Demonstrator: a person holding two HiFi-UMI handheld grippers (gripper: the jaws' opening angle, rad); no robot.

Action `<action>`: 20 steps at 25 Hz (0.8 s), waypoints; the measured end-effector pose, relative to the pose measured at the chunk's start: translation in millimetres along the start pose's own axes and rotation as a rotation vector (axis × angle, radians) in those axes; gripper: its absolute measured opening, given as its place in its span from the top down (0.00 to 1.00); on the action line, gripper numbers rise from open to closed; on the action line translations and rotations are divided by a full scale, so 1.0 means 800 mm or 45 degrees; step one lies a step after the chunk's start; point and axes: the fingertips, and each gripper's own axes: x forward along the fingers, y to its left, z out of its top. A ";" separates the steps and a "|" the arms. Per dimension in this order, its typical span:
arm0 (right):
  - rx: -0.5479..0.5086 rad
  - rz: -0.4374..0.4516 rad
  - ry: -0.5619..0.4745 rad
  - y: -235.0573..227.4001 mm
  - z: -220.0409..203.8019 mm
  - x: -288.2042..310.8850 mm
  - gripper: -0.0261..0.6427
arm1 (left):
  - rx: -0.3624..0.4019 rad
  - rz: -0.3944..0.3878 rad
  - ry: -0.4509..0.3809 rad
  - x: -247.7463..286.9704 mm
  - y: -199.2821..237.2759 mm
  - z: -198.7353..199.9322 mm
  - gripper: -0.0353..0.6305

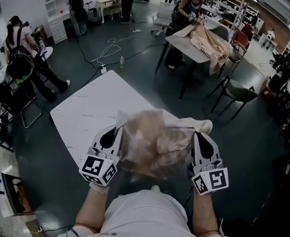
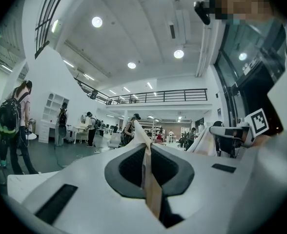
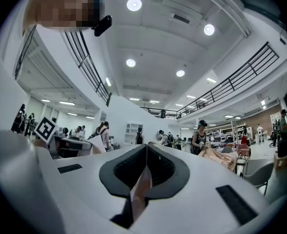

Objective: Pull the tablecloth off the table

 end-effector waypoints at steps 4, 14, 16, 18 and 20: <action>-0.023 -0.021 0.020 -0.008 -0.002 -0.007 0.92 | 0.000 -0.012 0.001 0.005 -0.007 0.000 0.93; -0.021 -0.056 0.036 -0.021 -0.004 -0.016 0.92 | -0.004 -0.028 0.016 0.013 -0.017 -0.005 0.93; -0.022 -0.058 0.040 -0.023 -0.005 -0.017 0.92 | -0.005 -0.028 0.016 0.014 -0.018 -0.005 0.93; -0.022 -0.063 0.044 -0.027 -0.007 -0.020 0.92 | -0.004 -0.028 0.016 0.015 -0.021 -0.007 0.93; -0.019 -0.065 0.042 -0.031 -0.007 -0.022 0.92 | -0.002 -0.027 0.016 0.017 -0.024 -0.007 0.93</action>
